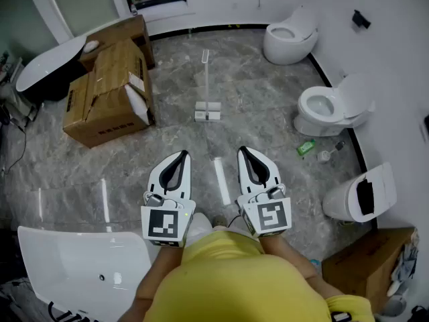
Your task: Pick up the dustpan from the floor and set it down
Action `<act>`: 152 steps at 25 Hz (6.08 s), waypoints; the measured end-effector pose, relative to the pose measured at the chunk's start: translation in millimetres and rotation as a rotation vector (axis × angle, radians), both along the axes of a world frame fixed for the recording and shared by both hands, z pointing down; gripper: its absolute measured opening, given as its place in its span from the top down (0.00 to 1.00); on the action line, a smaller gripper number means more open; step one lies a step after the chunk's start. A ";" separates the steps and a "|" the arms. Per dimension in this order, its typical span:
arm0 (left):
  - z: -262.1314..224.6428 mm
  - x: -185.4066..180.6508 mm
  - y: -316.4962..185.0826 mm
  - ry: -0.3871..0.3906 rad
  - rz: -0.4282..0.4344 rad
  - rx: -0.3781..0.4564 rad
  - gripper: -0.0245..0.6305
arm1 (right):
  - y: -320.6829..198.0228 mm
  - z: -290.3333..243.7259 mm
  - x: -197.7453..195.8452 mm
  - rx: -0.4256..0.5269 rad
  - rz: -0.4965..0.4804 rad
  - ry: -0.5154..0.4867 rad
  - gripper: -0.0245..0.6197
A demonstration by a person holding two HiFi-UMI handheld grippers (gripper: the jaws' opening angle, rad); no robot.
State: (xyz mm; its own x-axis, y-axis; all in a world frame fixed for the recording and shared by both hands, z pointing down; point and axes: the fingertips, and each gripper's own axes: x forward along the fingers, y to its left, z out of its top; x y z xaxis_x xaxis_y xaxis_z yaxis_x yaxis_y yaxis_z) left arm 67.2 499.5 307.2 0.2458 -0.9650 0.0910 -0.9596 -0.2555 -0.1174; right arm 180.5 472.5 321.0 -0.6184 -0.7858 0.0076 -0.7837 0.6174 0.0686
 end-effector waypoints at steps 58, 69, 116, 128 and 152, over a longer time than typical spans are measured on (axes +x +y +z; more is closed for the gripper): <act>29.4 -136.4 -503.8 0.004 0.217 -0.035 0.96 | -492.9 58.5 -159.5 -0.104 0.108 0.028 0.81; 54.8 -138.3 -614.5 0.002 0.157 -0.104 0.96 | -598.8 116.0 -171.4 -0.235 -0.015 0.110 0.80; 177.6 -156.5 -684.8 -0.021 0.245 -0.430 0.96 | -604.5 303.5 -219.7 -1.261 -0.375 -0.457 0.75; 167.4 -147.9 -675.5 -0.017 0.264 -0.399 0.96 | -633.8 215.2 -223.5 -1.126 -0.394 -0.611 0.73; 155.4 -156.9 -669.5 -0.016 0.271 -0.364 0.96 | -619.9 126.4 -214.7 -0.981 -0.415 -0.661 0.71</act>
State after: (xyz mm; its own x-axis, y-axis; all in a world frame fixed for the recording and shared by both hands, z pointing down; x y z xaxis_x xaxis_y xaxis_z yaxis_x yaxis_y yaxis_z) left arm -89.7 -170.0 462.6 0.4806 -0.7706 0.4186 -0.8514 -0.5243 0.0123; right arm -34.2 -147.5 447.4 -0.9263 -0.3698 0.0726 -0.2269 0.3935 -0.8909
